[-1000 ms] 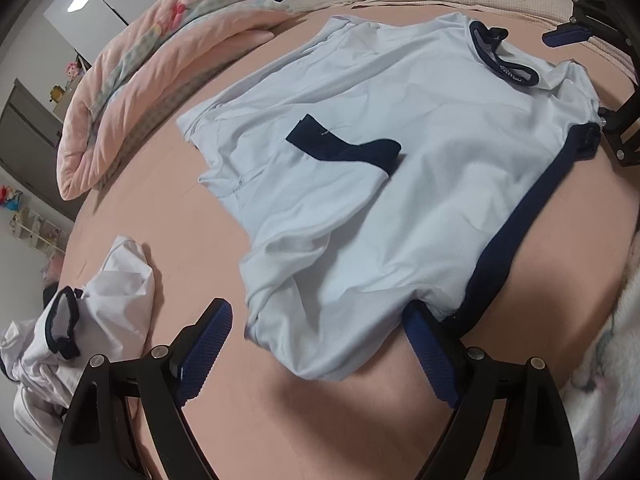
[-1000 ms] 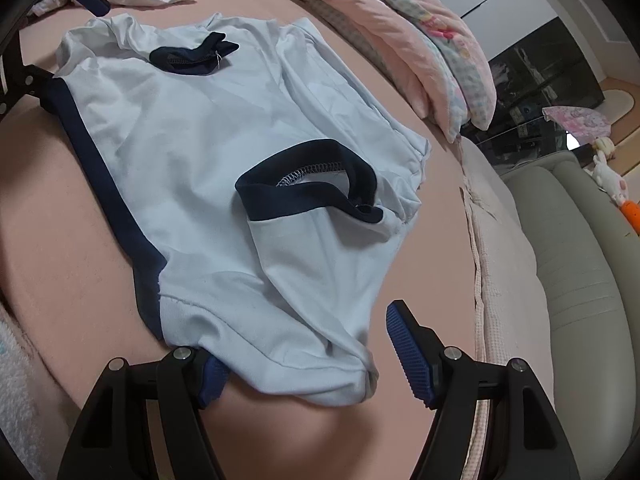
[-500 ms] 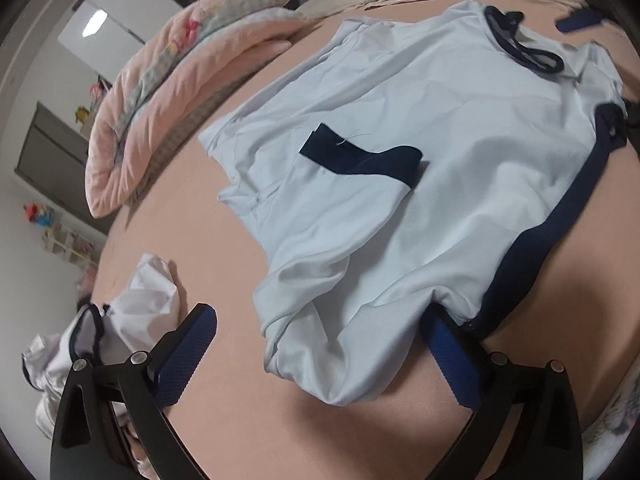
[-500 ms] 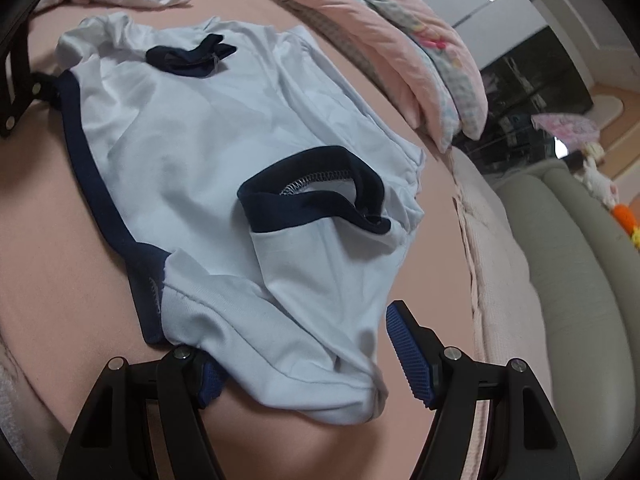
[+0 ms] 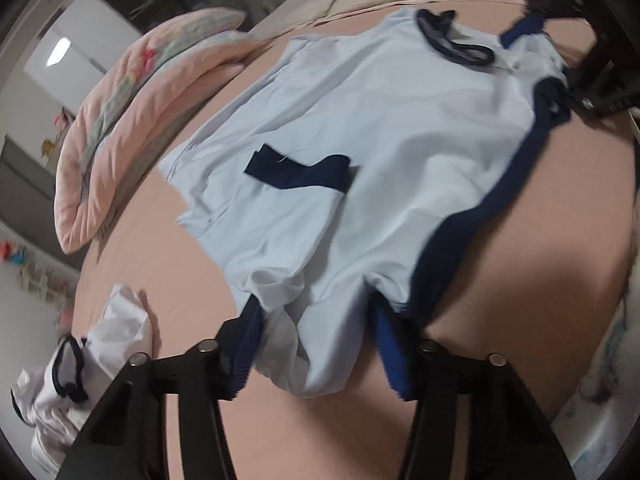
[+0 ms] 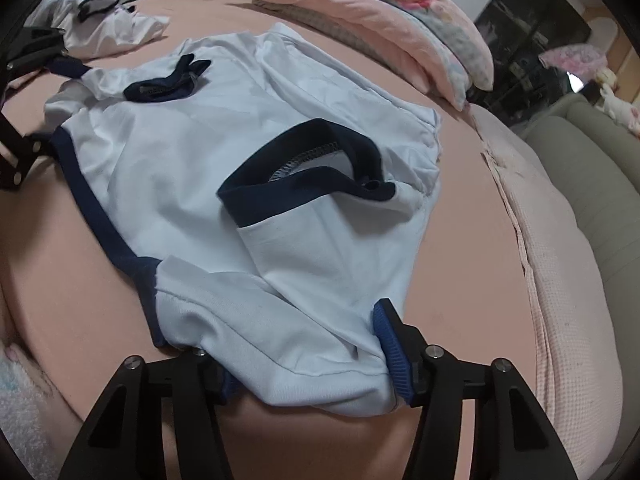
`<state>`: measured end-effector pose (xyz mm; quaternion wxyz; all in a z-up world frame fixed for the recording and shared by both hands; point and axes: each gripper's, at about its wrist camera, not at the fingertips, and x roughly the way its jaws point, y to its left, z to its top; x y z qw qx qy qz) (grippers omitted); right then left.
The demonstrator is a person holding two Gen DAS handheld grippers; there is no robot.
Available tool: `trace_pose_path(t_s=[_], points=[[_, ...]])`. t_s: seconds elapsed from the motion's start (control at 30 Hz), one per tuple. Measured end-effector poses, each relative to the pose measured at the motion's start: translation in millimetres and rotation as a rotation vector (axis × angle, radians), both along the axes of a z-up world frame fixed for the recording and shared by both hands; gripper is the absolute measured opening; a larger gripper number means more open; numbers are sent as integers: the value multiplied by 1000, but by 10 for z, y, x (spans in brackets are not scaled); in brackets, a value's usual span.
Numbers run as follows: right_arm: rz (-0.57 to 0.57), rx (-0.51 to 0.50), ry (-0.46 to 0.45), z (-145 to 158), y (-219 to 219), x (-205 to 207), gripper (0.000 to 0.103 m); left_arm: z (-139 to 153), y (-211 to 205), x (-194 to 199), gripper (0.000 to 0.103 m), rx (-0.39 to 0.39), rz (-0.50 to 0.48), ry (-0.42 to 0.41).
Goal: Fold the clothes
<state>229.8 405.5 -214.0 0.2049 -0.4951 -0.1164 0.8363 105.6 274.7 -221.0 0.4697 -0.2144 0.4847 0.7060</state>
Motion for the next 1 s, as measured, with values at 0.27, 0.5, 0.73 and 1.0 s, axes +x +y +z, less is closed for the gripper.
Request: trace_pose_path(t_s=[0.27, 0.5, 0.73, 1.0], points=[[137, 399, -131, -157, -496, -120, 53, 51, 43, -168, 40, -5, 8, -162], [65, 328, -125, -142, -409, -145, 51, 52, 58, -218, 43, 23, 84, -224], [88, 230, -146, -158, -392, -187, 23, 32, -11, -231, 103, 97, 285, -124], [16, 111, -112, -35, -252, -205, 18, 36, -123, -574, 87, 140, 391, -429]])
